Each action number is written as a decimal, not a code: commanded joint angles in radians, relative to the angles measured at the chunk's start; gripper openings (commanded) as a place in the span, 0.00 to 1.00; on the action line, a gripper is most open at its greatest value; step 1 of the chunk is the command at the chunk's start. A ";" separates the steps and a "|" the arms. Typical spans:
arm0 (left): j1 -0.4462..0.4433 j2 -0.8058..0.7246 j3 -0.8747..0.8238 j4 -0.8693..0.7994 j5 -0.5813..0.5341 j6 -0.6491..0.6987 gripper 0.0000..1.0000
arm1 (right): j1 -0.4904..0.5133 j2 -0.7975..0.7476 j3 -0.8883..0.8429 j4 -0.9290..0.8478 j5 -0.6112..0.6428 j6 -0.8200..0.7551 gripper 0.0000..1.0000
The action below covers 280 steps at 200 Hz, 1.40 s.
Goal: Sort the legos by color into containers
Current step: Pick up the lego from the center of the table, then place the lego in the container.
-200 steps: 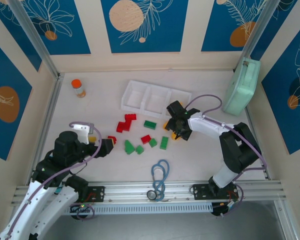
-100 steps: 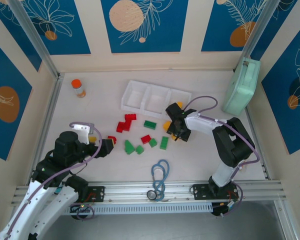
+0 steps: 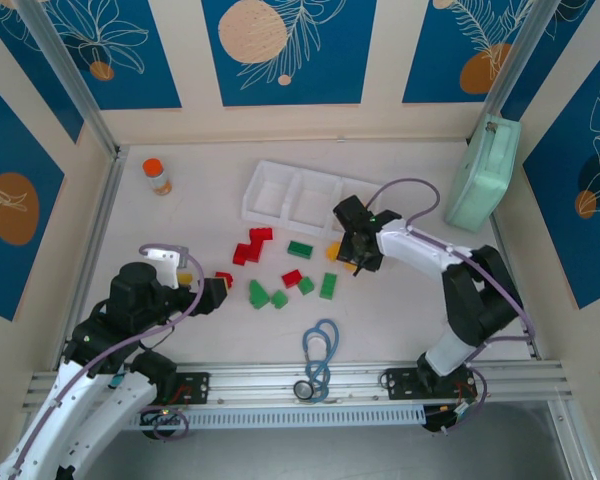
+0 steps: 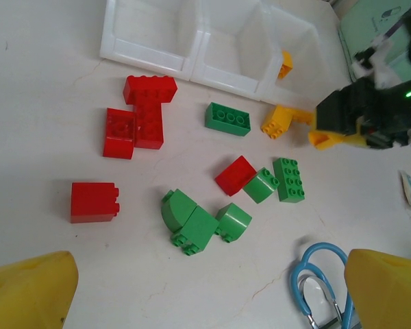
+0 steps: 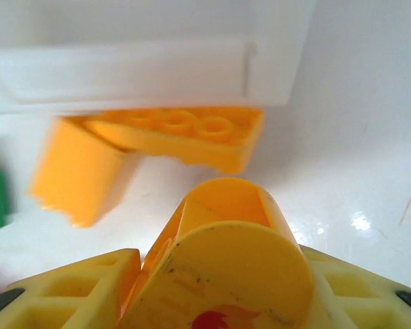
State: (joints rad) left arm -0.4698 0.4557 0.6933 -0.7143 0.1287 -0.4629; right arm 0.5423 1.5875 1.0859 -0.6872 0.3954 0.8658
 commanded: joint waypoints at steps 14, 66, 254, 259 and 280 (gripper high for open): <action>-0.013 0.001 0.003 -0.004 -0.024 0.009 0.99 | -0.034 -0.011 0.158 -0.024 0.007 -0.215 0.37; -0.020 -0.010 0.001 -0.005 -0.032 0.007 0.99 | -0.139 0.199 0.412 -0.032 -0.080 -0.452 0.36; -0.052 -0.001 0.001 -0.016 -0.069 0.006 0.99 | -0.226 0.332 0.563 -0.047 -0.177 -0.522 0.88; -0.052 -0.002 0.000 -0.016 -0.071 0.005 0.99 | -0.223 0.315 0.550 -0.045 -0.177 -0.515 0.87; -0.052 0.001 0.001 -0.015 -0.072 0.004 0.99 | -0.203 0.233 0.480 -0.036 -0.167 -0.481 0.88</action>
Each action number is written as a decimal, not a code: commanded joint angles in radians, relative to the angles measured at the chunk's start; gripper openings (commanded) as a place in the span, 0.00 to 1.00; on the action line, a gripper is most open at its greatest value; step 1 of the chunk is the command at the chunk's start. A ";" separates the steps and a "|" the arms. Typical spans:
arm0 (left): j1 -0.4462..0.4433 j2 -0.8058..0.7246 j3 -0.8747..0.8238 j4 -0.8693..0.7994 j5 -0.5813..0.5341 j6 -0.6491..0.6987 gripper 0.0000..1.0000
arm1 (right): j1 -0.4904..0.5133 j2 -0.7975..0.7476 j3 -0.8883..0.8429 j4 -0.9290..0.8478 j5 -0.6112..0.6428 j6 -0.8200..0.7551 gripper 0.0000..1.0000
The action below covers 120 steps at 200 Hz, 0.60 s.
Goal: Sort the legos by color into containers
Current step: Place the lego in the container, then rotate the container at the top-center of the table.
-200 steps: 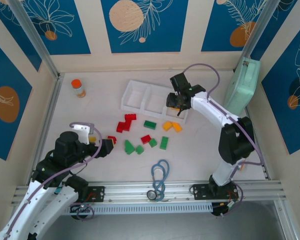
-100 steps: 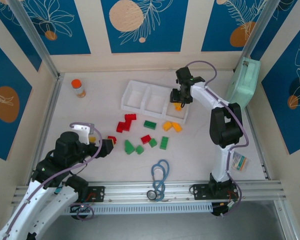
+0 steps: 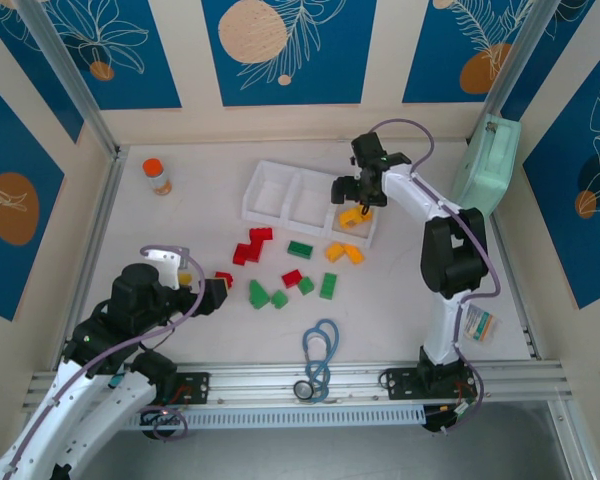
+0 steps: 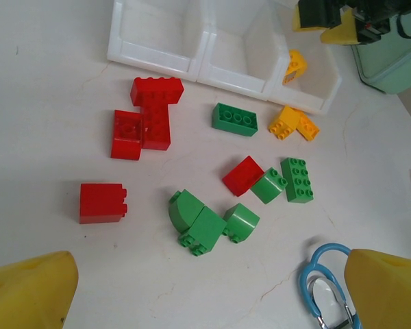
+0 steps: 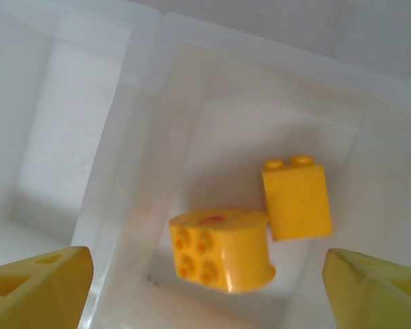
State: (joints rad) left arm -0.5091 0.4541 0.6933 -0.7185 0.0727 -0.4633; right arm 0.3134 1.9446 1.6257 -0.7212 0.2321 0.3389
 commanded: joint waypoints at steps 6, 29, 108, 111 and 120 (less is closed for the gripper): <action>-0.012 0.004 0.000 -0.012 -0.016 0.006 0.99 | 0.033 -0.151 -0.085 0.004 -0.004 0.055 0.88; -0.014 0.007 0.000 -0.011 -0.016 0.005 1.00 | 0.061 -0.258 -0.196 0.026 -0.013 0.082 0.87; -0.014 0.011 -0.001 -0.009 -0.005 0.003 0.99 | 0.078 -0.450 -0.516 0.052 -0.084 0.218 0.69; -0.014 0.011 -0.001 -0.008 -0.005 0.003 0.99 | 0.077 -0.448 -0.522 0.056 -0.089 0.220 0.67; -0.014 0.011 0.000 -0.008 -0.005 0.004 0.99 | 0.072 -0.438 -0.535 0.065 -0.102 0.227 0.62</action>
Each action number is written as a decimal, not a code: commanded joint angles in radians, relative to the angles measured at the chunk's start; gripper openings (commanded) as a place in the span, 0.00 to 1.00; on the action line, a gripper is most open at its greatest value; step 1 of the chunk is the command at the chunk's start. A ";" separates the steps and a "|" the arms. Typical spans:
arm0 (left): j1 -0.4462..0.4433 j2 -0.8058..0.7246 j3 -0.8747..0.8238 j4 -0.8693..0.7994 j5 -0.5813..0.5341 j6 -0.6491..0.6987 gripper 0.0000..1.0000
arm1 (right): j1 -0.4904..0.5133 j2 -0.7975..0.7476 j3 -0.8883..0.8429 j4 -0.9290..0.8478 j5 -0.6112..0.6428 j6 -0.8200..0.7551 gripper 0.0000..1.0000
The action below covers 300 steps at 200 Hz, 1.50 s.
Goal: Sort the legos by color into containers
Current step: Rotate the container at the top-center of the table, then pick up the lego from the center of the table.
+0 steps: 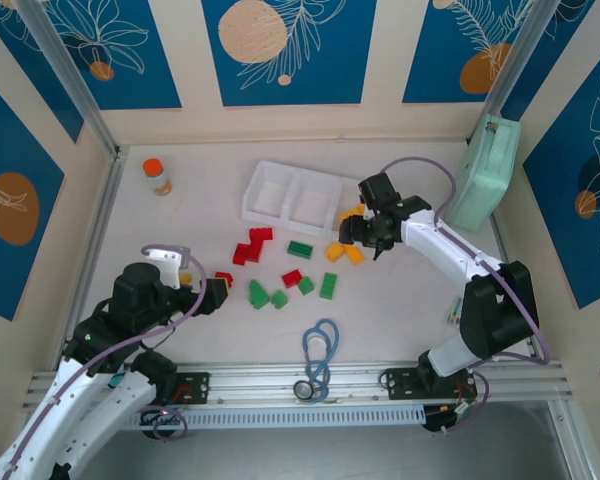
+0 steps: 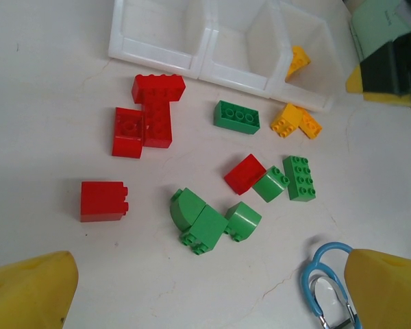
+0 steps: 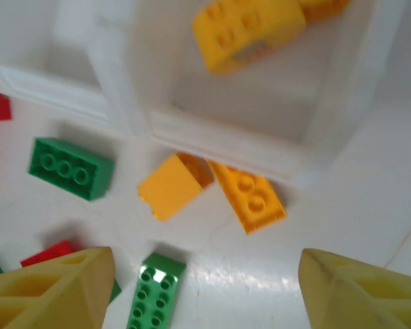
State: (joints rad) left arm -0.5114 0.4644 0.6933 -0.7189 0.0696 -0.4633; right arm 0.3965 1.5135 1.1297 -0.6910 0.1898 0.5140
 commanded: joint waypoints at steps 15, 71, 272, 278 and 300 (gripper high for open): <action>-0.012 0.000 0.000 -0.009 -0.004 0.002 0.99 | -0.016 0.023 -0.050 0.046 -0.067 0.064 0.58; -0.015 0.001 0.003 -0.014 -0.018 -0.001 1.00 | -0.050 0.177 -0.027 0.079 -0.048 0.086 0.45; -0.016 -0.004 0.000 -0.017 -0.047 -0.010 0.99 | -0.042 0.217 -0.013 0.086 -0.027 -0.019 0.49; -0.016 -0.004 -0.001 -0.017 -0.046 -0.010 1.00 | -0.036 0.217 -0.013 0.080 -0.022 -0.019 0.50; -0.015 -0.003 0.000 -0.017 -0.045 -0.011 0.99 | -0.009 0.227 -0.009 0.058 0.013 -0.034 0.53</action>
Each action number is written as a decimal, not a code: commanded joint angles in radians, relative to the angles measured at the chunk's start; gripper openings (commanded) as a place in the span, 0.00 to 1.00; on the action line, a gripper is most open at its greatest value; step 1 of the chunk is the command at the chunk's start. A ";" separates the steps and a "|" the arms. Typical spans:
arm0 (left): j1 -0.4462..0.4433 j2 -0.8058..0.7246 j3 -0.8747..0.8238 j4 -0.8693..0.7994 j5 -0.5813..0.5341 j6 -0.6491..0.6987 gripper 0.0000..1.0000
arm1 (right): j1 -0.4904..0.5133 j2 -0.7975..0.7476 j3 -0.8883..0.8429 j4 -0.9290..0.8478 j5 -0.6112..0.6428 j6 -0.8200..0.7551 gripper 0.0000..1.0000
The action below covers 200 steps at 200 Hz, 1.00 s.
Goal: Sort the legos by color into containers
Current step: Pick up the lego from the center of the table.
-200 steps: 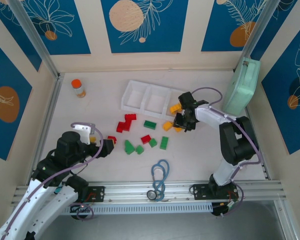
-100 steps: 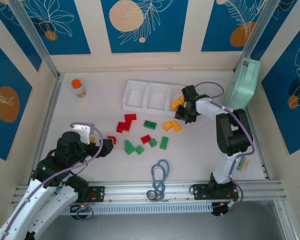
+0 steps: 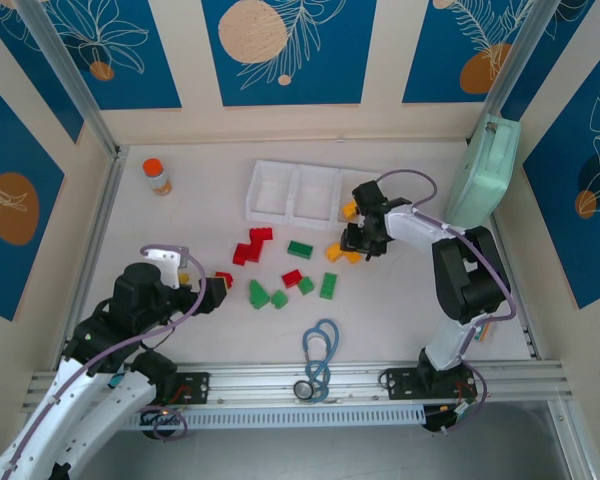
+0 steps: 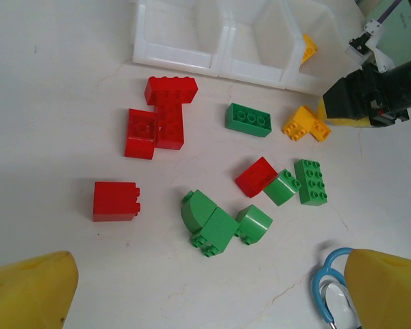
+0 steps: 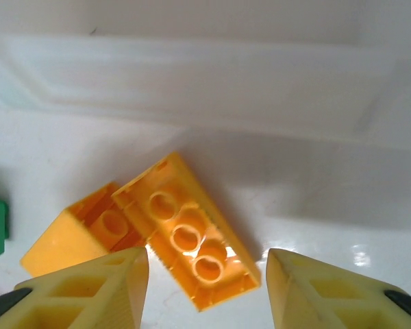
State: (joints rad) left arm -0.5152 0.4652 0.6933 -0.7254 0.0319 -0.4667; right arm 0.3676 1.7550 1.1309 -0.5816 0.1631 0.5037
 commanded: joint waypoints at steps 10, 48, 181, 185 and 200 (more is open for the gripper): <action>-0.012 -0.004 0.001 -0.011 -0.008 -0.007 0.99 | 0.029 -0.003 -0.002 -0.063 0.052 -0.030 0.54; -0.014 -0.004 0.000 -0.012 -0.009 -0.008 0.99 | 0.037 0.059 0.042 -0.107 0.064 -0.026 0.55; -0.019 -0.007 0.003 -0.018 -0.021 -0.009 1.00 | 0.071 0.192 0.176 -0.179 0.135 -0.063 0.66; -0.019 -0.006 0.003 -0.017 -0.021 -0.009 0.99 | 0.073 0.192 0.175 -0.180 0.138 -0.063 0.64; -0.020 -0.007 0.002 -0.018 -0.023 -0.010 0.99 | 0.079 0.189 0.166 -0.185 0.151 -0.067 0.63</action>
State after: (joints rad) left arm -0.5205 0.4652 0.6933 -0.7258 0.0246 -0.4667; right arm 0.4301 1.9137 1.3067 -0.7109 0.2714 0.4450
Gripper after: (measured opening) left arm 0.994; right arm 0.636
